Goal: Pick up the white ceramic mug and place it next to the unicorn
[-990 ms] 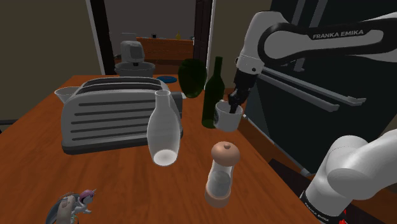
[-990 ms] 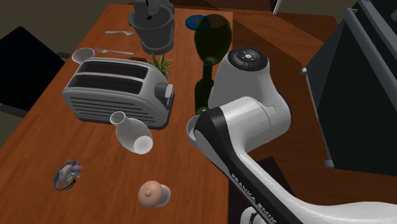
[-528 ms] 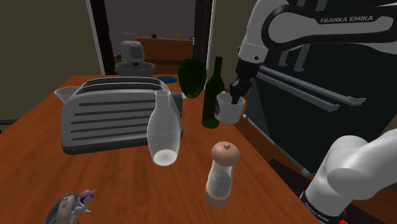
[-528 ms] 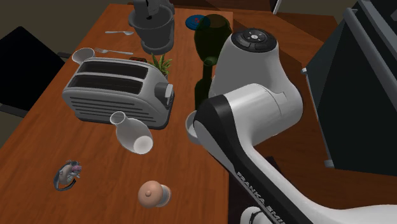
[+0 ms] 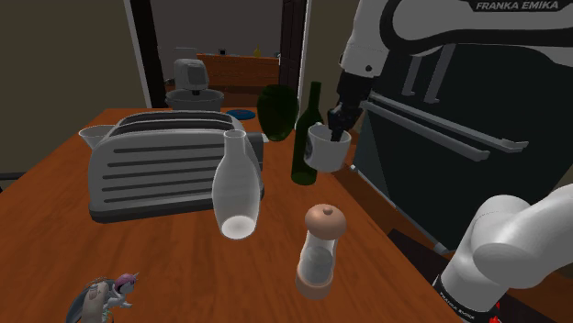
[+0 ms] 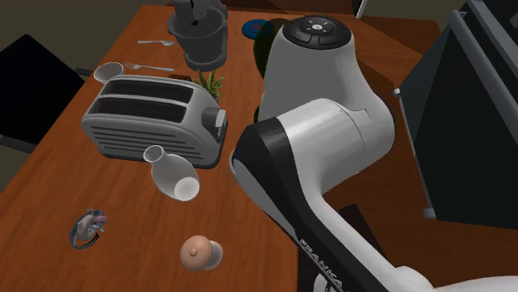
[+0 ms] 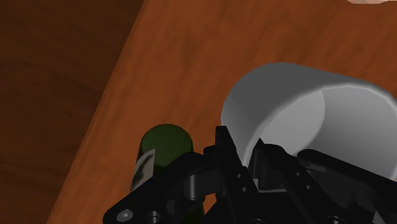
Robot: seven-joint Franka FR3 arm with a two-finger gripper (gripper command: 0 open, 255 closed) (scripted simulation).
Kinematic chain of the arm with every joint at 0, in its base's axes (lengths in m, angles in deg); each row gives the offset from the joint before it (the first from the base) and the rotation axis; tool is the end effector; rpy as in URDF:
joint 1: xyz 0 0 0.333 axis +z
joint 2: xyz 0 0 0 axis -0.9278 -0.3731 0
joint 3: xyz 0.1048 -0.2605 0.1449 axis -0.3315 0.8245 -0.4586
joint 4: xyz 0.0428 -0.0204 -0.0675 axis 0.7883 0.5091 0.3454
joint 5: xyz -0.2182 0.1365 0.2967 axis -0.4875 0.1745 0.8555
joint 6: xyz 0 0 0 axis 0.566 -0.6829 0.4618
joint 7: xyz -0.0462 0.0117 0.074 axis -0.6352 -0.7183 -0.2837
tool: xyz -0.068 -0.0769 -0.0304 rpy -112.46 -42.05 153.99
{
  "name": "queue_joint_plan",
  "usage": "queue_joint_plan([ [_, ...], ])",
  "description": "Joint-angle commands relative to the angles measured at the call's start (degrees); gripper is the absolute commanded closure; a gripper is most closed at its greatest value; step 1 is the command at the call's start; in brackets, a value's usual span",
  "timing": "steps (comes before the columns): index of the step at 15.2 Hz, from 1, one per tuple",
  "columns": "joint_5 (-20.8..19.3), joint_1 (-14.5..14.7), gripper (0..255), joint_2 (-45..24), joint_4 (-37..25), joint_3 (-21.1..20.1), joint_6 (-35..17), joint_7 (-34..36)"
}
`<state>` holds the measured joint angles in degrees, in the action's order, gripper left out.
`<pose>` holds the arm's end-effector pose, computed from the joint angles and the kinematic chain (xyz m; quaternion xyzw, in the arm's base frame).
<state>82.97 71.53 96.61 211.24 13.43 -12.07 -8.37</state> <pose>0.3656 0.1119 0.6078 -0.9981 -0.0196 -0.0481 0.0318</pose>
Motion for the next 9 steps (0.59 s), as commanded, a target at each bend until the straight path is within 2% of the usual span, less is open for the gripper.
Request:
queue_joint_plan([
  [1, 0.83, 0.74, 255, -0.17, -0.38, -2.02, -0.07, 2.49],
  [9, 3.35, 3.32, 255, -4.79, -5.3, -11.7, -1.22, 13.96],
])
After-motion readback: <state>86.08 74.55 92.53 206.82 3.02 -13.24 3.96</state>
